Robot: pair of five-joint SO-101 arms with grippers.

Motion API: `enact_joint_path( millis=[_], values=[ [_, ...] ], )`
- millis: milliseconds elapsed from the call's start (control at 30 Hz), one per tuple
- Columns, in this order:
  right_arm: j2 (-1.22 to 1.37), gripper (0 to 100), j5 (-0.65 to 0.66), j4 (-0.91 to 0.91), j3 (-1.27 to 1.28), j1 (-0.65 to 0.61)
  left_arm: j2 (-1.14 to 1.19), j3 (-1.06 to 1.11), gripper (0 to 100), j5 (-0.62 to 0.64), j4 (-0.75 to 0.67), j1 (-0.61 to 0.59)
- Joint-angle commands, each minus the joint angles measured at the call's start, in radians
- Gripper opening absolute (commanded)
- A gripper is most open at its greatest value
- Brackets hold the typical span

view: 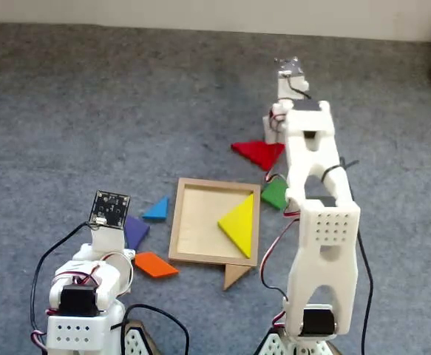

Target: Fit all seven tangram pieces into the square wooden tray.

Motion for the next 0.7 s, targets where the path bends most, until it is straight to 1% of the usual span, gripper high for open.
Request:
enact_joint_path(
  millis=[0, 133, 300, 433, 533, 600, 667],
  values=[
    [-0.018, 0.5, 0.069, 0.214, -0.111, 0.062, -0.024, 0.021, 0, 0.005, 0.003, 0.016],
    [-0.018, 0.5, 0.147, 0.383, -0.205, 0.097, -0.024, 0.021, 0, 0.005, 0.003, 0.016],
    [-0.019, 0.5, 0.285, 0.625, -0.38, 0.088, -0.024, 0.021, 0, 0.005, 0.003, 0.016],
    [-0.016, 0.5, 0.35, 0.625, -0.51, 0.065, -0.024, 0.021, 0, 0.005, 0.003, 0.016],
    [-0.012, 1.3, 0.393, 0.625, -0.547, 0.018, -0.024, 0.021, 0, 0.005, 0.003, 0.016],
    [-0.008, 6.4, 0.391, 0.625, -0.545, -0.013, -0.024, 0.021, 0, 0.005, 0.003, 0.016],
    [-0.01, 15.6, 0.394, 0.625, -0.512, -0.035, -0.024, 0.021, 0, 0.005, 0.003, 0.016]
  ],
)
